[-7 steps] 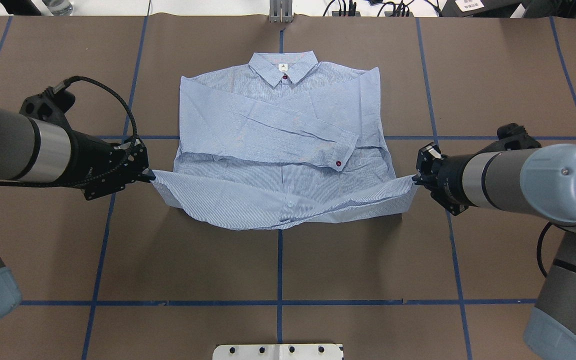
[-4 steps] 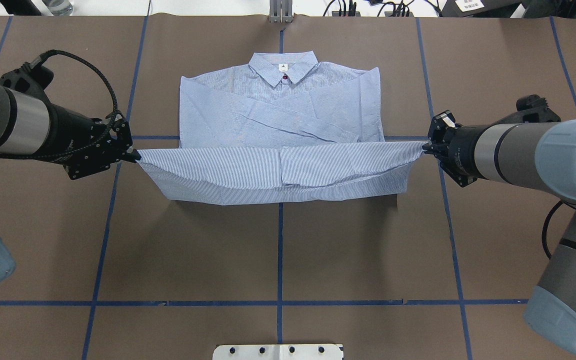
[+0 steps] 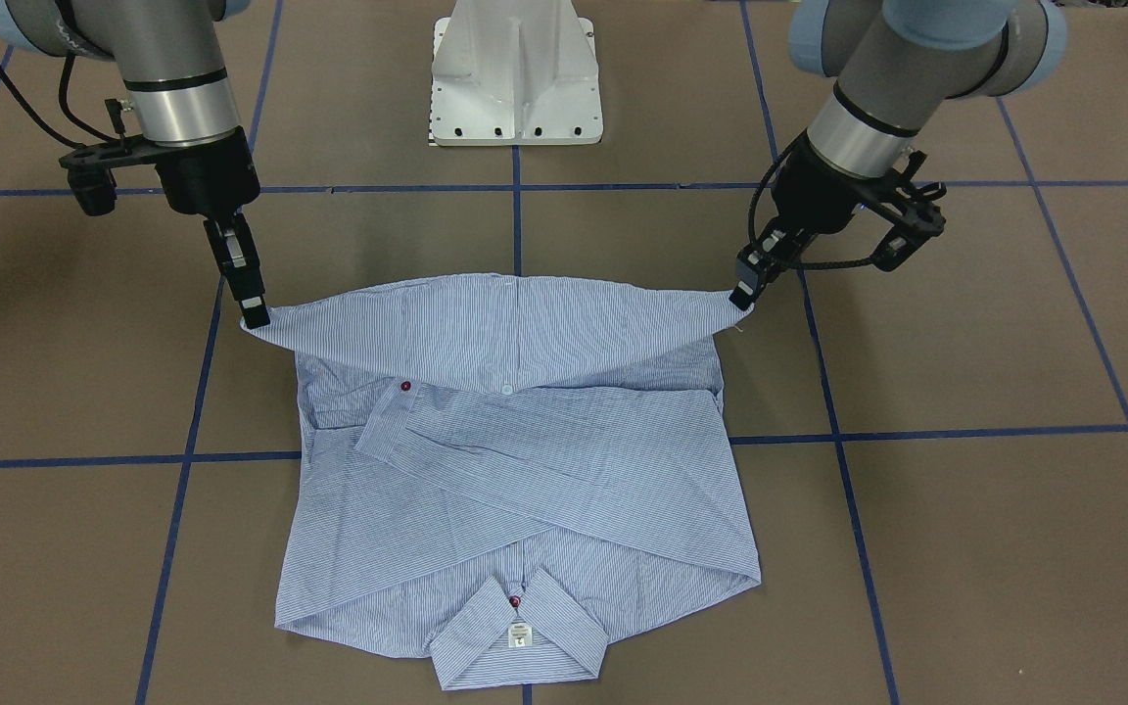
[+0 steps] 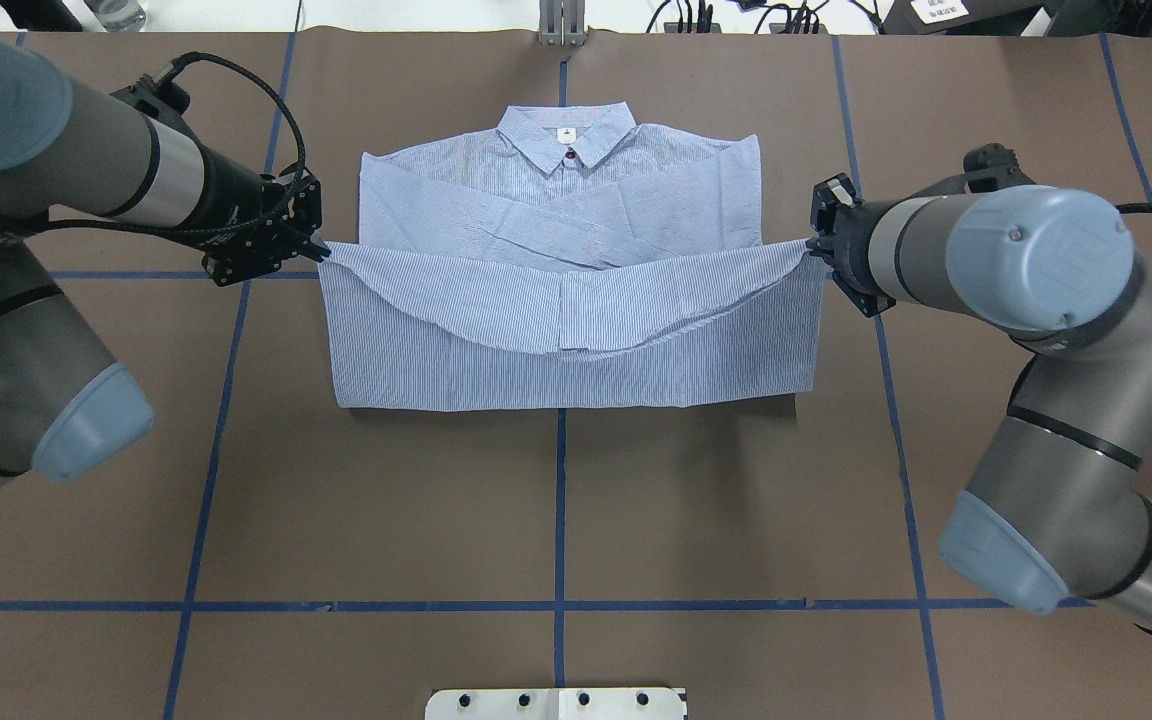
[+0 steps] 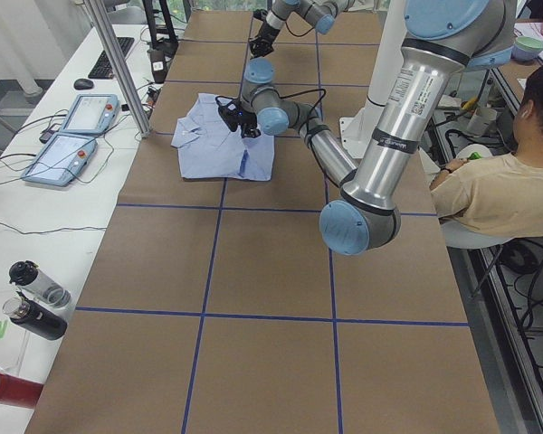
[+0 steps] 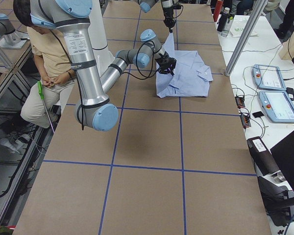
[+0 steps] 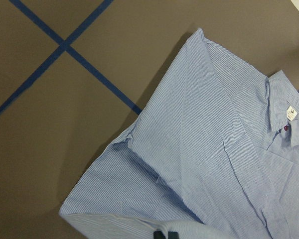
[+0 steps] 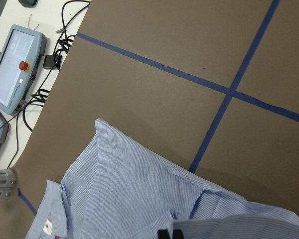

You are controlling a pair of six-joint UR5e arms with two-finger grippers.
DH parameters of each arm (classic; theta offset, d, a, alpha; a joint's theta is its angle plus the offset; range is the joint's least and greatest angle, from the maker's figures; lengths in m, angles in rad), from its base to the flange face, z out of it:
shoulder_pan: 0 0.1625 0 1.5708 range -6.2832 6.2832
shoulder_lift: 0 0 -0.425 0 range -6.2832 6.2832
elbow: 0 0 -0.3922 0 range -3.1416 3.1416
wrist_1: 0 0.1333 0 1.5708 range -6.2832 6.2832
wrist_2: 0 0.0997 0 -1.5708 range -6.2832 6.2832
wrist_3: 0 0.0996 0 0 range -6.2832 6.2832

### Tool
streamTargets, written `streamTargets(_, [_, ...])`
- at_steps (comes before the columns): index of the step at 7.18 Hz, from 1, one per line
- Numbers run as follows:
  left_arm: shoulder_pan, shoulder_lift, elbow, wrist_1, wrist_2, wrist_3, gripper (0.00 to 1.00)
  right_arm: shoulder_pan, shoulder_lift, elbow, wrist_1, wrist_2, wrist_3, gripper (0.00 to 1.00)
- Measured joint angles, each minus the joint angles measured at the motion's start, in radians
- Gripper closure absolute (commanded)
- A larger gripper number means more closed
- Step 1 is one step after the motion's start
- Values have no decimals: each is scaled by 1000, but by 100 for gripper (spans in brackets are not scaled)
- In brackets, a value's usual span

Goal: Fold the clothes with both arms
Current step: 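Lift the hem with both grippers and fold it toward the collar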

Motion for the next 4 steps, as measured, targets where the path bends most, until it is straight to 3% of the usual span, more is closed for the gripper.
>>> streamTargets(4, [-38,-82,284,-225,31,6,100,73,155,-259,10,2,-88,100])
